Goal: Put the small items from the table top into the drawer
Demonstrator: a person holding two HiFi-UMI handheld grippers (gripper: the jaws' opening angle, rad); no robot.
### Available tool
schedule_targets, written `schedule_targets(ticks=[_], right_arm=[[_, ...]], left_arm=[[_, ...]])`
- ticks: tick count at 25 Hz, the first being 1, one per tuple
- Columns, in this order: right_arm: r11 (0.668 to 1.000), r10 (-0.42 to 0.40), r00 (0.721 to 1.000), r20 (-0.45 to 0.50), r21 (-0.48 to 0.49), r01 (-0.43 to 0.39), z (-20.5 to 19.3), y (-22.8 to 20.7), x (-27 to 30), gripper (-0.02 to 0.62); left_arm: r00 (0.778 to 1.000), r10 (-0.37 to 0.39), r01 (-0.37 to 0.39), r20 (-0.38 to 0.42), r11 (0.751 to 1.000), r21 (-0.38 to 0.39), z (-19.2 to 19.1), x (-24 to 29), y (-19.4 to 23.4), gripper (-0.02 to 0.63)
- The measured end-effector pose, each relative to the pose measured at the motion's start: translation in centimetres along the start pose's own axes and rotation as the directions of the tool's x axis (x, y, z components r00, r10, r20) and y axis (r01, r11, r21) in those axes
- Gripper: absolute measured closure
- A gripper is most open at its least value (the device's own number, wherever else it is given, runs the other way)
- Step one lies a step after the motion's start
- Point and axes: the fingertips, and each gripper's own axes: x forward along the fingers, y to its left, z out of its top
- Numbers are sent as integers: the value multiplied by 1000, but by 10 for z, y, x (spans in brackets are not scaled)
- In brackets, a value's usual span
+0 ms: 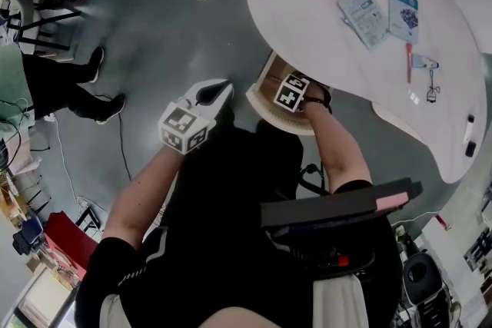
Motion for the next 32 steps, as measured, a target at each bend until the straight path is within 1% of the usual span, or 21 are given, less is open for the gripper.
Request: schedule_targets(ticks=[1,3,4,7,13,17,21,24,26,29,32], right_arm=[[1000,6,1000,0,8,-6,0,3,-1,514],[1000,2,1000,1,25,-2,0,6,-3,438],[1000,-11,1000,2,26,11,-1,6,-6,431],[999,-45,999,19,29,45,-1,7,-23,439],[994,-85,992,94,70,79,12,13,-69,459],[984,-146,974,172,122,126,23,19,-102,511],[971,-198,944,262,183,153,31,28,-137,565],[959,-221,923,314,244,147,36,33,-160,591],[946,-242,902,357,294,138,44,34,-180,592],[913,-321,849,419,374,160,53,28,-214,592],[874,-398,787,472,456,168,58,24,-248,592]], left_arm=[[1000,-2,2,3,1000,-2,1,-1,-1,606],[1000,-9,9,11,1000,1,5,-3,-5,606],[1000,-12,12,14,1000,3,7,-4,-7,606],[1000,-21,20,16,1000,12,17,-9,-12,606],[998,-56,55,21,997,53,44,-14,-23,606],[999,-51,49,18,997,66,54,-21,-23,606],[996,-80,77,30,994,77,67,-27,-32,606],[993,-104,99,53,991,95,82,-29,-37,606],[991,-116,109,64,989,101,91,-29,-38,606],[987,-148,140,61,982,124,96,-23,-43,606],[980,-190,180,59,974,137,103,-14,-50,606]])
